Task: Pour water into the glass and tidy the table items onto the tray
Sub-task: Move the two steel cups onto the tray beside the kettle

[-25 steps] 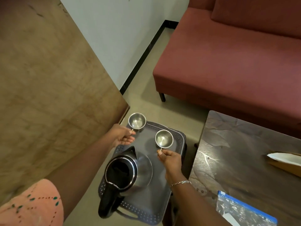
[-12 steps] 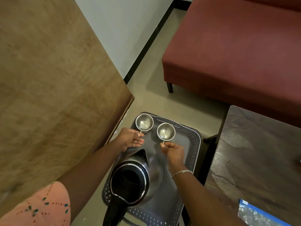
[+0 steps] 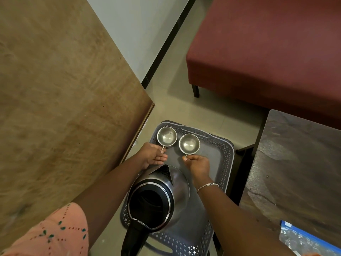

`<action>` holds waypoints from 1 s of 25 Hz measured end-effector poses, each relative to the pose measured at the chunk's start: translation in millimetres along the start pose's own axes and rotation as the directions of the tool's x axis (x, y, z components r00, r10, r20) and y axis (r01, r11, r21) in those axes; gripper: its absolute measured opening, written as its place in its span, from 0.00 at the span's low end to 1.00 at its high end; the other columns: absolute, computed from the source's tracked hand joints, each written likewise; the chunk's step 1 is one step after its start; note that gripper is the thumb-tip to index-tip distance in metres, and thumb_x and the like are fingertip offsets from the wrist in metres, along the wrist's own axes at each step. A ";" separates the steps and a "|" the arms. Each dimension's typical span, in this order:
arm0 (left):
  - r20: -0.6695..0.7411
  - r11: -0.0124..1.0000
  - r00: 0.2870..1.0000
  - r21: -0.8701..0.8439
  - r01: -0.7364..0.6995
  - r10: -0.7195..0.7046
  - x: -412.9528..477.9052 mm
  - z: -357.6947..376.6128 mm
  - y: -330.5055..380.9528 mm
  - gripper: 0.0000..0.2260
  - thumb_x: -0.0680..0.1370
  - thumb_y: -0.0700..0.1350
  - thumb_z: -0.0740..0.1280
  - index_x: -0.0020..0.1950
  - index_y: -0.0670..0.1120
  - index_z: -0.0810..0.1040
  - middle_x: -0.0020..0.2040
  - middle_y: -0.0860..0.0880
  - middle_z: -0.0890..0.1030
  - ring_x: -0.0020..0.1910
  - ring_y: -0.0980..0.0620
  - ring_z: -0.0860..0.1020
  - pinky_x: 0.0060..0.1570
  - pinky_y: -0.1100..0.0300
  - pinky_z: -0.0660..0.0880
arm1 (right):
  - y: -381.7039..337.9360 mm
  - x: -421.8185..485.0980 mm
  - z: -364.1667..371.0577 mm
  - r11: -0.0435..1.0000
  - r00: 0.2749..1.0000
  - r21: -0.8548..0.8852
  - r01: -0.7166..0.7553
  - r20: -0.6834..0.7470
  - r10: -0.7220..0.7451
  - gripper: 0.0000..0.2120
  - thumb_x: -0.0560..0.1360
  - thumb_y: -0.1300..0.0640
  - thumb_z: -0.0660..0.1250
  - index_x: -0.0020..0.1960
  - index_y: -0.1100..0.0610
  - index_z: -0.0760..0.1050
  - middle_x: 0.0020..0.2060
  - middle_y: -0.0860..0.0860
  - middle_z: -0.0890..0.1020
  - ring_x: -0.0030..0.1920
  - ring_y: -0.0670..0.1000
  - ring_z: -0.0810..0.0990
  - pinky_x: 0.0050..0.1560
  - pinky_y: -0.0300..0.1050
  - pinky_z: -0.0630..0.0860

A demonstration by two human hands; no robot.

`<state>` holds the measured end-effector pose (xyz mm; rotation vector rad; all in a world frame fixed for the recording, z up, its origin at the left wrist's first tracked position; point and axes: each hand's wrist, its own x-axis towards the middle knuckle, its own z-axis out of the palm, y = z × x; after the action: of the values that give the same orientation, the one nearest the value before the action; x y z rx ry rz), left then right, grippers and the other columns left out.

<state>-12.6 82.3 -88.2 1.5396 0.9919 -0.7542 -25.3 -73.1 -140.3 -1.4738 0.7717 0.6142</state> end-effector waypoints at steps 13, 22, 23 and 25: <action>-0.139 0.961 0.953 0.101 -0.258 0.270 -62.9 -18.2 5.7 0.08 0.79 0.37 0.60 0.56 0.40 0.74 0.42 0.47 0.77 0.43 0.51 0.76 0.42 0.62 0.73 | -36.4 -29.8 -33.5 0.976 0.997 -0.212 0.055 0.063 -0.042 0.02 0.72 0.63 0.69 0.44 0.60 0.77 0.39 0.54 0.77 0.41 0.51 0.75 0.43 0.44 0.71; -0.250 0.441 0.367 0.605 -0.663 0.896 -185.5 100.6 -26.8 0.20 0.76 0.45 0.61 0.66 0.39 0.70 0.63 0.41 0.74 0.64 0.47 0.72 0.64 0.57 0.68 | -11.3 -110.2 -149.5 0.287 0.786 -0.795 0.534 0.341 -0.516 0.21 0.74 0.63 0.63 0.67 0.60 0.66 0.68 0.61 0.65 0.68 0.62 0.65 0.64 0.51 0.68; -0.182 0.383 0.354 0.645 -0.661 0.917 -190.9 117.4 -34.7 0.21 0.76 0.47 0.60 0.67 0.40 0.68 0.66 0.41 0.72 0.67 0.47 0.68 0.67 0.55 0.66 | -6.3 -116.7 -166.2 0.250 0.775 -0.808 0.534 0.349 -0.526 0.22 0.73 0.63 0.64 0.67 0.61 0.67 0.69 0.63 0.64 0.69 0.63 0.63 0.65 0.52 0.66; -0.053 0.283 0.354 0.717 -0.637 0.934 -197.7 152.1 -53.2 0.23 0.76 0.47 0.59 0.70 0.43 0.64 0.70 0.41 0.67 0.72 0.46 0.61 0.69 0.48 0.63 | 5.3 -125.9 -202.4 0.207 0.763 -0.831 0.516 0.336 -0.552 0.23 0.71 0.64 0.67 0.65 0.61 0.69 0.69 0.66 0.65 0.68 0.65 0.64 0.65 0.55 0.67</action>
<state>-141.5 -102.8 31.0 2.5632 0.0539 0.1802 -124.8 -262.4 -34.9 -2.6142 -0.2472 0.4328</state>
